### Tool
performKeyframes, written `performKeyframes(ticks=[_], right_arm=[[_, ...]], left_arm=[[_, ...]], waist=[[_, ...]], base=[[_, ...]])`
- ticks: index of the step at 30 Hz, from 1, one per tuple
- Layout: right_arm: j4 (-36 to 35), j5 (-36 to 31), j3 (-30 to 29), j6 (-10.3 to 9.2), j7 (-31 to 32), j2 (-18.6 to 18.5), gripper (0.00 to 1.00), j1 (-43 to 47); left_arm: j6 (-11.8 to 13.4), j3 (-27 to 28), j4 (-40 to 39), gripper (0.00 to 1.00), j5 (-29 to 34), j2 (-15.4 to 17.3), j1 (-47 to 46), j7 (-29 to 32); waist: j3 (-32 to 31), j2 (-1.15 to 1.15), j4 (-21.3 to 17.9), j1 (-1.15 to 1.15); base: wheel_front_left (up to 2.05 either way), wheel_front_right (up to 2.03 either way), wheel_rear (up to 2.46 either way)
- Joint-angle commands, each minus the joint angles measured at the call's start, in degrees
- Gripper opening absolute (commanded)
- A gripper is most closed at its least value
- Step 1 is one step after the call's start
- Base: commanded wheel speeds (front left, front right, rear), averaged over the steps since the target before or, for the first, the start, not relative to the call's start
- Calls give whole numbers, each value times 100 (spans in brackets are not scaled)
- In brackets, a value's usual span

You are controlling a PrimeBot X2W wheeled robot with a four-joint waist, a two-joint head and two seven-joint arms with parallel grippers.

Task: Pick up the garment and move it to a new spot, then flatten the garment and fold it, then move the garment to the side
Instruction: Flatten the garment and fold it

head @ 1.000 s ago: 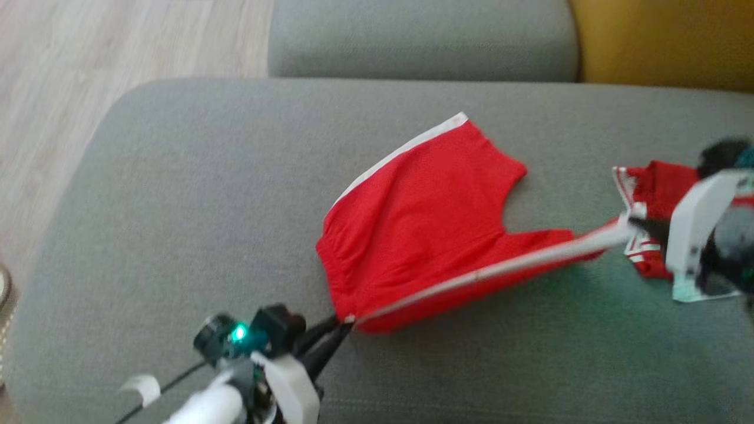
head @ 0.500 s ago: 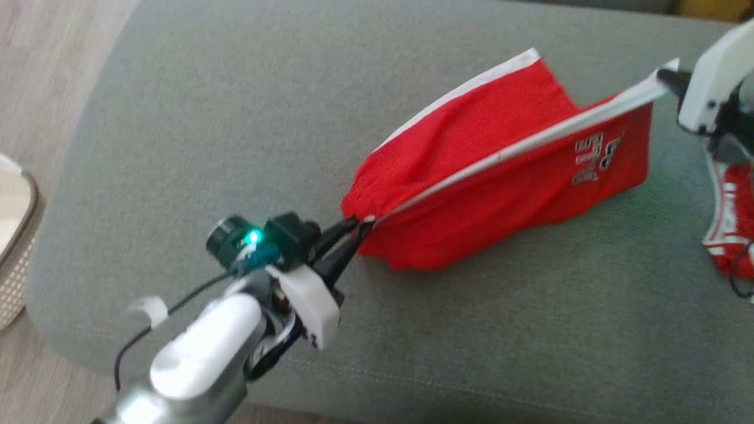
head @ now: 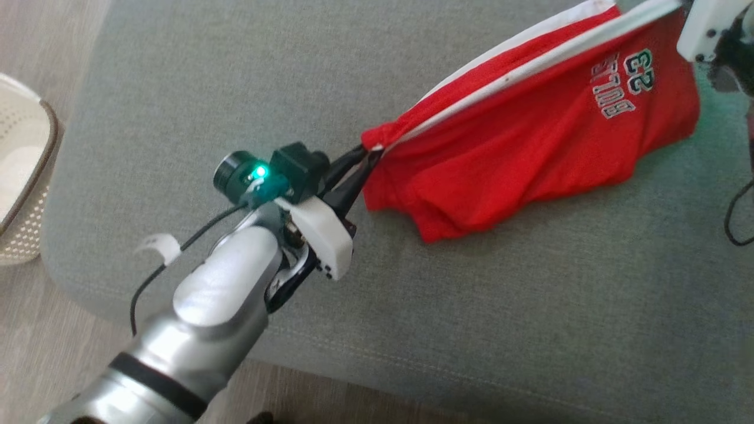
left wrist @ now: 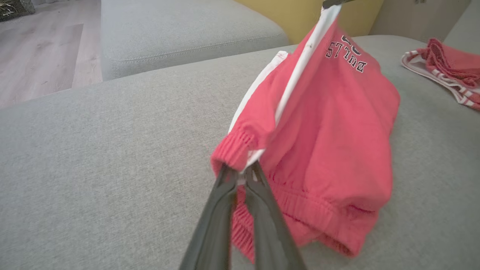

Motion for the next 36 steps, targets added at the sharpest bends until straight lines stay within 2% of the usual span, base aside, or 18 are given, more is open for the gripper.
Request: performKeyframes(ticks=[1, 15, 16, 17, 24, 27, 31, 36], right_arm=[[-137, -77, 80, -5, -146, 54, 0, -252], [473, -182, 286, -5, -1155, 65, 0, -778], [524, -206, 313, -5, -1233, 54, 67, -802], [603, -221, 334, -5, -1260, 51, 100, -819], [969, -297, 475, -5, -1716, 69, 100, -875], [1023, -282, 487, -5, -2119, 72, 100, -810], [819, -46, 688, -5, -2829, 163, 100, -526], [378, 365, 1112, -5, -3627, 104, 100, 118]], left_arm=[[-13, 235, -7, 0, -3, 84, -289, -75], [-80, 330, 837, 0, 15, -302, -882, -270], [-82, 344, 872, 32, 22, -322, -904, -274], [-84, 358, 904, 100, 28, -340, -918, -277], [-28, 634, 913, 100, 125, -374, -878, -283], [51, 822, 806, 100, 188, -356, -742, -284], [214, 1297, 480, 100, 149, -344, -449, -284], [411, 2057, -99, 100, 46, -388, 100, -285]], waist=[[109, 0, 62, -2], [540, 0, 154, -2], [559, 0, 155, -2], [575, 0, 153, -2], [589, 0, 68, -2], [466, 0, 8, -2], [223, 0, -112, -2], [-211, 0, -312, -2]], base=[[0, 0, 0], [0, 0, 0], [0, 0, 0], [0, 0, 0], [0, 0, 0], [0, 0, 0], [0, 0, 0], [0, 0, 0]])
